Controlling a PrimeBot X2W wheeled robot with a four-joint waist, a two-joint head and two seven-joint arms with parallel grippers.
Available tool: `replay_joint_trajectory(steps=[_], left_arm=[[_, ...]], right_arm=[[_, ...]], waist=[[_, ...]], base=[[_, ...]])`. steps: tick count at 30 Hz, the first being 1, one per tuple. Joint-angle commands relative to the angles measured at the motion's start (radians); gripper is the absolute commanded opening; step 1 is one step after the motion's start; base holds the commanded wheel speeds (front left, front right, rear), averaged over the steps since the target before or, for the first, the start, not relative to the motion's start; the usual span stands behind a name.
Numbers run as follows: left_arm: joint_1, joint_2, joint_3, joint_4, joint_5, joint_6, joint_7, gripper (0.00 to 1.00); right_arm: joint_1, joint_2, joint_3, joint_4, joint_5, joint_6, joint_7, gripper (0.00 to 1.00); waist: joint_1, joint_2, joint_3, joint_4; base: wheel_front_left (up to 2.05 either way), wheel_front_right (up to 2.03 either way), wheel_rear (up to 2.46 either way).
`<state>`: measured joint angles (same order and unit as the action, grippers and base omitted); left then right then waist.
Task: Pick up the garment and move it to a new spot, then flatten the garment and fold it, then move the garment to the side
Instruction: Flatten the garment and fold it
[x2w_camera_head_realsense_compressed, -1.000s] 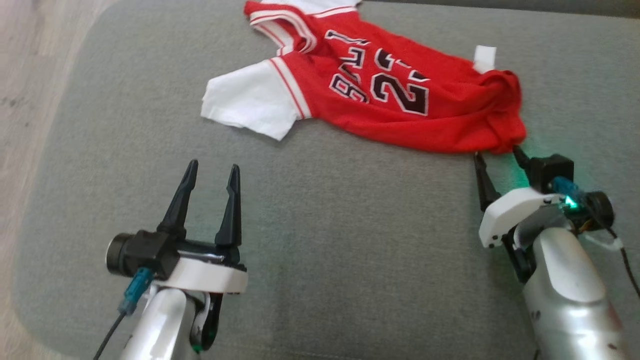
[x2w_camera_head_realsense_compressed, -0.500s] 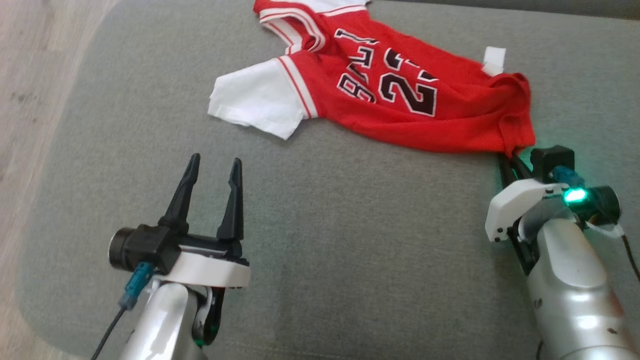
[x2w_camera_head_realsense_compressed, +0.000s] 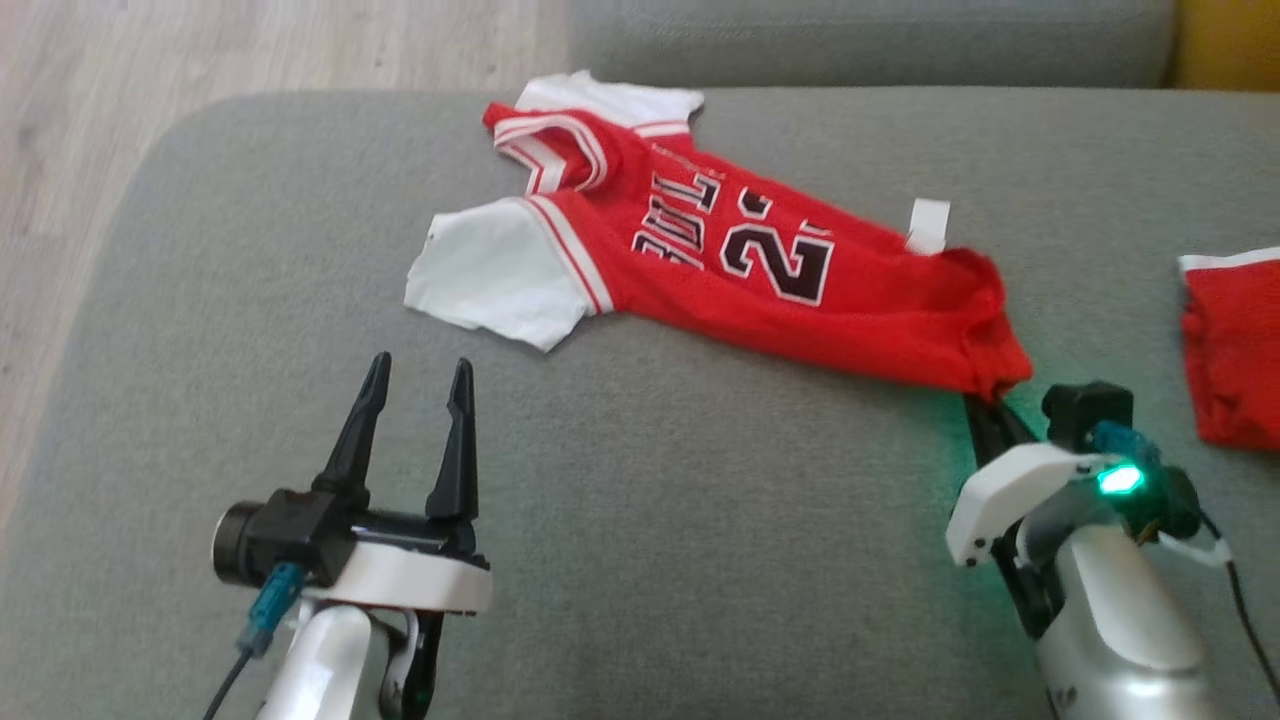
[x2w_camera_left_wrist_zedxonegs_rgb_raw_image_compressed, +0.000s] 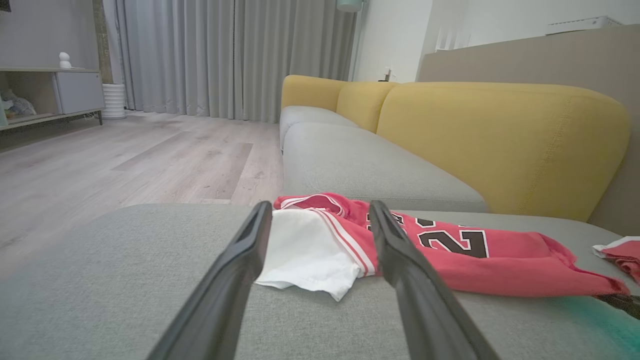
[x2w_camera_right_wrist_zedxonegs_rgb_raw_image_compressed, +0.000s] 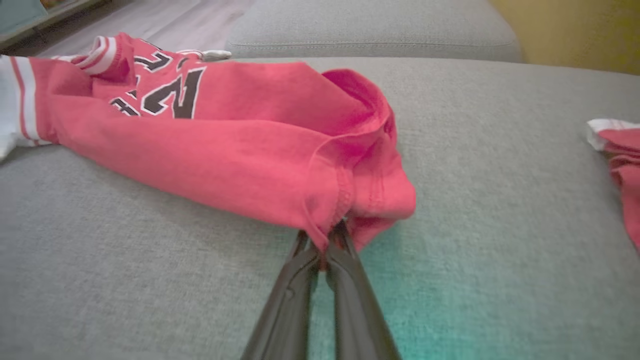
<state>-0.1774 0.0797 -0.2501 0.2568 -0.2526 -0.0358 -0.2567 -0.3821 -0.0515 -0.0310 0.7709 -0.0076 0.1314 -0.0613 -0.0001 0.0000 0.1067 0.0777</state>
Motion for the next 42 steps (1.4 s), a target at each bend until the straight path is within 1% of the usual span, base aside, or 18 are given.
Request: replay_joint_trajectory(steps=[1,3,4,8,9,10,14,19,23,26,32,35,36,37,40,42], left_arm=[[-0.018,0.004,0.045,-0.031,0.01,0.003,-0.005,1.0],[-0.008,0.006,0.048,-0.032,0.011,0.005,-0.005,1.0],[-0.008,0.006,0.048,-0.032,0.011,0.005,-0.005,1.0],[0.012,0.009,0.052,-0.036,0.011,0.009,-0.005,1.0],[0.015,0.009,0.052,-0.037,0.011,0.01,-0.005,1.0],[0.017,0.009,0.051,-0.039,0.012,0.01,-0.005,1.0],[0.014,0.011,0.046,-0.042,0.012,0.008,-0.005,1.0],[0.001,0.023,0.046,-0.042,0.012,0.007,-0.004,1.0],[-0.026,0.04,0.043,-0.028,0.014,-0.001,0.008,1.0],[-0.064,0.064,0.038,0.003,0.023,-0.012,0.032,1.0],[-0.192,0.139,0.035,0.133,0.047,-0.036,0.092,1.0],[-0.264,0.165,0.032,0.206,0.046,-0.051,0.115,1.0],[-0.286,0.172,0.031,0.234,0.043,-0.056,0.123,1.0],[-0.327,0.185,0.027,0.295,0.041,-0.062,0.144,1.0],[-0.382,0.197,0.03,0.381,0.039,-0.064,0.156,1.0],[-0.414,0.202,0.033,0.432,0.039,-0.057,0.161,1.0]], right_arm=[[0.004,0.001,0.039,-0.059,0.027,-0.001,0.013,0.0],[0.037,0.001,0.054,-0.108,0.047,-0.001,0.043,0.0],[0.037,0.001,0.054,-0.108,0.047,-0.001,0.043,0.0],[0.109,0.001,0.04,-0.191,0.049,-0.001,0.108,0.0],[0.124,0.001,0.037,-0.21,0.047,-0.001,0.12,0.08],[0.135,0.001,0.034,-0.232,0.04,-0.001,0.123,1.0],[0.154,0.001,0.041,-0.327,0.055,-0.001,0.086,1.0],[0.169,0.001,0.075,-0.442,0.104,-0.001,-0.036,1.0],[0.198,0.001,0.092,-0.504,0.143,-0.001,-0.121,1.0],[0.215,0.001,0.105,-0.534,0.163,-0.001,-0.155,1.0],[0.222,0.001,0.131,-0.539,0.165,-0.001,-0.169,1.0],[0.213,0.001,0.133,-0.542,0.168,-0.001,-0.174,1.0],[0.211,0.001,0.133,-0.541,0.168,-0.001,-0.176,1.0],[0.206,0.001,0.135,-0.541,0.166,-0.001,-0.179,1.0],[0.2,0.001,0.14,-0.543,0.167,-0.001,-0.183,1.0],[0.196,0.001,0.143,-0.545,0.168,-0.001,-0.186,1.0]], waist=[[0.0001,0.0,-0.021,-0.02],[0.0001,0.0,-0.033,-0.031],[0.0001,0.0,-0.033,-0.031],[0.0001,0.0,-0.054,-0.048],[0.0001,0.0,-0.055,-0.051],[0.0001,0.0,-0.055,-0.054],[0.0001,0.0,-0.05,-0.064],[0.0001,0.0,-0.027,-0.079],[0.0001,0.0,0.008,-0.093],[0.0001,0.0,0.043,-0.107],[0.0001,0.0,0.115,-0.144],[0.0001,0.0,0.148,-0.158],[0.0001,0.0,0.157,-0.162],[0.0001,0.0,0.172,-0.169],[0.0001,0.0,0.191,-0.179],[0.0001,0.0,0.201,-0.186]], base=[[0.0,0.0,0.0],[0.0,0.0,0.0],[0.0,0.0,0.0],[0.0,0.0,0.0],[0.0,0.0,0.0],[0.0,0.0,0.0],[0.0,0.0,0.0],[0.0,0.0,0.0],[0.0,0.0,0.0],[0.0,0.0,0.0],[0.0,0.0,0.0],[0.0,0.0,0.0],[0.0,0.0,0.0],[0.0,0.0,0.0],[0.0,0.0,0.0],[0.0,0.0,0.0]])
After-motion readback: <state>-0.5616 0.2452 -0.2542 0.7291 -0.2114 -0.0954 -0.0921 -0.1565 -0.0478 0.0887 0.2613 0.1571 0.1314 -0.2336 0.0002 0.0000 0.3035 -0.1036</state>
